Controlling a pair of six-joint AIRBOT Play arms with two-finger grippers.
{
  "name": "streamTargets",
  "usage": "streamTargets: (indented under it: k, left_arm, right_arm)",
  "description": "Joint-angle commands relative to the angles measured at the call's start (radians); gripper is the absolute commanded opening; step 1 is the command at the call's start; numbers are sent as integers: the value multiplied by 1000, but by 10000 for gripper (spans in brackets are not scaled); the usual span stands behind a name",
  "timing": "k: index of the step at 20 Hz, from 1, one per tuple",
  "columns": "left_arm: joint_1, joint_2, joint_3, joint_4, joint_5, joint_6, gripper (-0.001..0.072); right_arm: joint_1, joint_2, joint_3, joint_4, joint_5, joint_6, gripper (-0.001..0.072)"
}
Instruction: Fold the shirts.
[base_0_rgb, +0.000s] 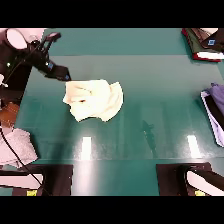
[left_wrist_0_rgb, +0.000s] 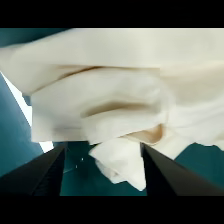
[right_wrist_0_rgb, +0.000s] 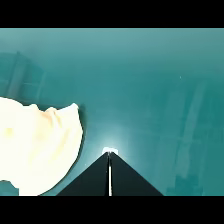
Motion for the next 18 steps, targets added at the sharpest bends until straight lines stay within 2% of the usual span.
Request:
streamTargets:
  k: [1, 2, 4, 8, 12, 15, 16, 18]
  left_arm:
    - [126, -1, -200, -32, 129, 2, 532]
    - [153, -1, -256, -64, 162, 6, 532]
    - [189, -1, -362, -134, 251, 72, 532]
    - [188, -2, -464, -175, 395, 151, 531]
    - [188, -38, -468, -221, 409, 155, 531]
    - [188, -61, -468, -327, 385, 204, 530]
    - [188, -62, -468, -344, 384, 210, 514]
    - [188, -62, -467, -355, 383, 210, 261]
  right_arm:
    - [1, 0, 1, 0, 14, 0, 15]
    - [1, 0, 1, 0, 14, 0, 15]
    - [1, 0, 1, 0, 14, 0, 15]
    - [1, -1, -1, 0, 26, 1, 16]
    - [3, 0, -1, 0, 34, 1, 16]
    - [3, -1, -1, 0, 34, 1, 15]
    - [3, -1, -1, 0, 35, 1, 16]
    - [3, 0, -1, 0, 35, 1, 15]
